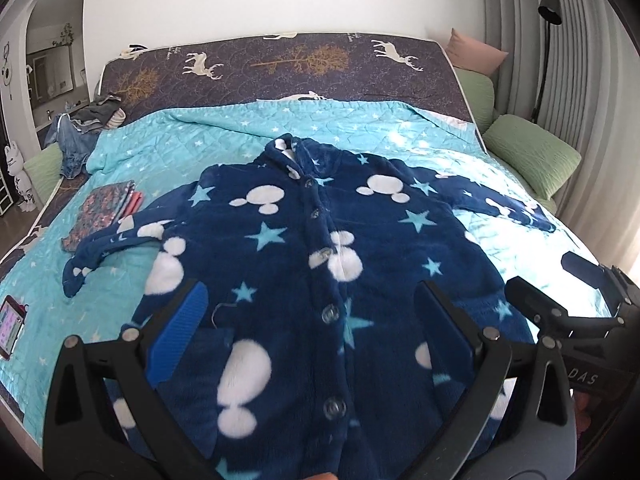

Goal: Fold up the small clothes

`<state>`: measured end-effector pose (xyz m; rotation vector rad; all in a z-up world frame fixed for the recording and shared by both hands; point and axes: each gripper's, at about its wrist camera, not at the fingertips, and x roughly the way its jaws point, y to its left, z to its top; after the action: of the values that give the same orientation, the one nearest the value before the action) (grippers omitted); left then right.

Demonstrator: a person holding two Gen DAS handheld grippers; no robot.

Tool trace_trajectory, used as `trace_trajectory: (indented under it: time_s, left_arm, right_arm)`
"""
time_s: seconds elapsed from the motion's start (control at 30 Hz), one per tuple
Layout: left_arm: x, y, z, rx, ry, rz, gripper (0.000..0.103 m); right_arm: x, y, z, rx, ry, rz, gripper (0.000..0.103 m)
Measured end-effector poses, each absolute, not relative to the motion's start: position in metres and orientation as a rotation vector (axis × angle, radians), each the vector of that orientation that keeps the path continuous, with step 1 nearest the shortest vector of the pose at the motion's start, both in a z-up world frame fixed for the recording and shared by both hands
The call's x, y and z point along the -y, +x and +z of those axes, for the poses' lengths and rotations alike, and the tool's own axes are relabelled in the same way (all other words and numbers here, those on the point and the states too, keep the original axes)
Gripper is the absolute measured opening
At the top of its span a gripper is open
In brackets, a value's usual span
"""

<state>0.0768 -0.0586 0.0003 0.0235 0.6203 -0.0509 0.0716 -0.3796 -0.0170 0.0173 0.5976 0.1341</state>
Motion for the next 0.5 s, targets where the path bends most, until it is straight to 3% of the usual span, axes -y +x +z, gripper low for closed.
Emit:
trace_trajectory:
  time_s: [0.5]
  left_arm:
    - [0.02, 0.09, -0.008, -0.623, -0.07, -0.044, 0.102]
  right_arm:
    - [0.351, 0.096, -0.009, -0.666, -0.075, 0.046, 0.103]
